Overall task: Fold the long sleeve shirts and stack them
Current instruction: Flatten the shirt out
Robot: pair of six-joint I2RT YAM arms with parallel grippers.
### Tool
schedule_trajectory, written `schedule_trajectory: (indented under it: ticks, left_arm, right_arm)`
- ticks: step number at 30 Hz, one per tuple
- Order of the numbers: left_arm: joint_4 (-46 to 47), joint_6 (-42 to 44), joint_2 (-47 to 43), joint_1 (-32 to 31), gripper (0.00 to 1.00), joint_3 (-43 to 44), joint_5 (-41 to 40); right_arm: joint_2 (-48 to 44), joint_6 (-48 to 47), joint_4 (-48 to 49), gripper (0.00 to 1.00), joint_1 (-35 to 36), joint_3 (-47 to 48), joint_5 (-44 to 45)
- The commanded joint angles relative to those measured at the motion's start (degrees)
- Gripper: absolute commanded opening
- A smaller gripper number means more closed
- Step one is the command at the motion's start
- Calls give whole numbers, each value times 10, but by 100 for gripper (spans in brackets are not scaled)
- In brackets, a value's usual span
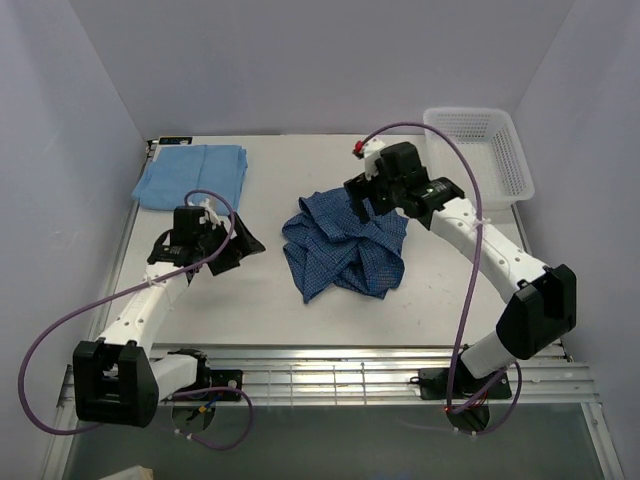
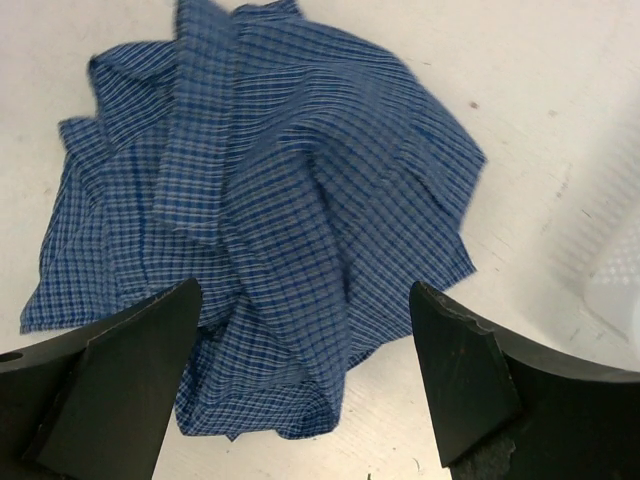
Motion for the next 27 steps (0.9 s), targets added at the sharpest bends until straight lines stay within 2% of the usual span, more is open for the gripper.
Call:
schedule_trajectory:
  ticks: [1, 7, 13, 17, 20, 21, 23, 24, 26, 27]
  left_arm:
    - [96, -26, -2, -17, 98, -50, 196]
    - [192, -34, 24, -69, 98, -117, 269]
    - [247, -43, 105, -121, 98, -115, 263]
    - [264, -35, 162, -164, 98, -91, 235]
    - [265, -31, 210, -184, 98, -64, 206]
    - [265, -30, 220, -189, 98, -56, 195]
    - [262, -28, 246, -202, 98, -34, 174]
    - [262, -28, 254, -207, 98, -27, 160]
    - [255, -26, 270, -219, 95, -10, 146]
    - [254, -19, 287, -223, 94, -4, 136]
  right_arm:
    - [46, -63, -1, 90, 71, 23, 25]
    - [164, -61, -2, 90, 123, 90, -31]
    - [247, -37, -13, 100, 129, 138, 19]
    - [259, -34, -20, 88, 129, 122, 42]
    - [259, -23, -18, 68, 128, 108, 71]
    - [257, -19, -18, 53, 128, 105, 79]
    - [255, -12, -16, 41, 124, 100, 91]
    - [253, -3, -15, 29, 123, 99, 93]
    - [248, 6, -14, 20, 116, 94, 97]
    - [242, 12, -14, 11, 113, 94, 94]
